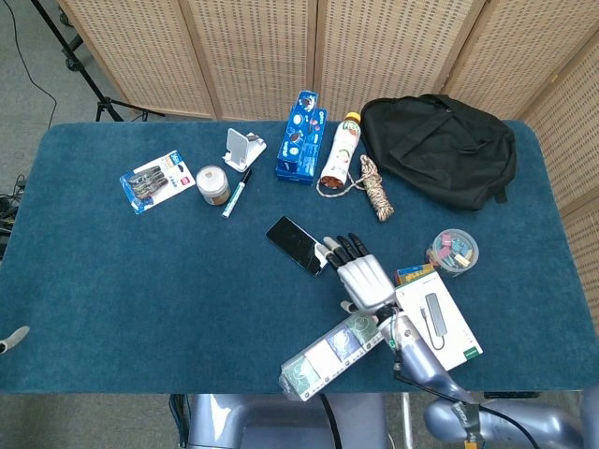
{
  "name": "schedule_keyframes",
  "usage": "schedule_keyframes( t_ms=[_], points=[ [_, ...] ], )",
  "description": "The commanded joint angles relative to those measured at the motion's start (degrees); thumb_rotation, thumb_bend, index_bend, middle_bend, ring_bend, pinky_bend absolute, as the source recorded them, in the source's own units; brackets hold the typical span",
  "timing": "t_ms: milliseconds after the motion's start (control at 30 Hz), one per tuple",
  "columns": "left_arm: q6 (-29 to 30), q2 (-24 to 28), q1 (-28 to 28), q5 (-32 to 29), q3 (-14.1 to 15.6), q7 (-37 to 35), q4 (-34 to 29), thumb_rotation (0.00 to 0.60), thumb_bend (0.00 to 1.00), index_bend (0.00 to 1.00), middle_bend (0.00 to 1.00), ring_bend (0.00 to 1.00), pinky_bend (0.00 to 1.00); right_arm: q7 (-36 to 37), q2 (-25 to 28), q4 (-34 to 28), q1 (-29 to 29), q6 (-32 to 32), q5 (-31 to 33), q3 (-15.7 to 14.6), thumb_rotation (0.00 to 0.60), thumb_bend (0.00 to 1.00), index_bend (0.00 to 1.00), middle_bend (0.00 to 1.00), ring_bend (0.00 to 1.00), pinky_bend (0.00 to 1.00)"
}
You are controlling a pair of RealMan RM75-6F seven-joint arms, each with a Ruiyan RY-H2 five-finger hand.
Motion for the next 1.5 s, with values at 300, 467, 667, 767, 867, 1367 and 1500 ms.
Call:
schedule_keyframes(
  t_ms=[300, 467, 667, 767, 867, 1367, 1500],
  points=[
    [-1.72, 0.0, -0.62, -1.34, -0.37, 0.08, -0.02, 0.6, 0.0, 0.0, 0.0, 0.0, 0.0, -4.45, -12.51, 15.76, 8.37, -3.57, 8.04, 4.58, 0.6, 0.0, 0.0, 0.0, 0.0, 0.0],
    [-2.22, -0.04, -0.8, -2.11, -0.67, 0.1, -0.04, 0.6, 0.0, 0.0, 0.0, 0.0, 0.0, -3.79, -14.53, 20.78, 10.01, -4.7, 8.92, 4.88, 0.6, 0.0, 0.0, 0.0, 0.0, 0.0],
    [-2.99, -0.15, -1.11, -2.9, -0.95, 0.48, -0.14, 0.6, 0.0, 0.0, 0.0, 0.0, 0.0, -2.68, -17.07, 25.17, 11.94, -5.68, 10.11, 6.03, 0.6, 0.0, 0.0, 0.0, 0.0, 0.0],
    [-3.55, -0.3, -1.34, -3.31, -1.06, 0.9, -0.16, 0.6, 0.0, 0.0, 0.0, 0.0, 0.0, -2.16, -18.38, 26.89, 13.26, -6.72, 11.63, 7.28, 0.6, 0.0, 0.0, 0.0, 0.0, 0.0],
    [-4.08, -0.37, -1.53, -3.7, -1.13, 1.2, -0.21, 0.6, 0.0, 0.0, 0.0, 0.0, 0.0, -2.71, -19.07, 28.21, 14.8, -8.48, 14.46, 8.68, 0.6, 0.0, 0.0, 0.0, 0.0, 0.0],
    [-4.64, -0.15, -1.71, -4.74, -1.66, 0.56, -0.12, 0.6, 0.0, 0.0, 0.0, 0.0, 0.0, -3.95, -17.93, 31.19, 22.51, -18.63, 35.4, 13.78, 0.6, 0.0, 0.0, 0.0, 0.0, 0.0],
    [-4.74, -0.06, -1.71, -5.03, -1.8, 0.22, -0.03, 0.6, 0.0, 0.0, 0.0, 0.0, 0.0, -2.46, -17.98, 31.79, 23.38, -20.09, 39.2, 14.21, 0.6, 0.0, 0.0, 0.01, 0.0, 0.0]
  ],
)
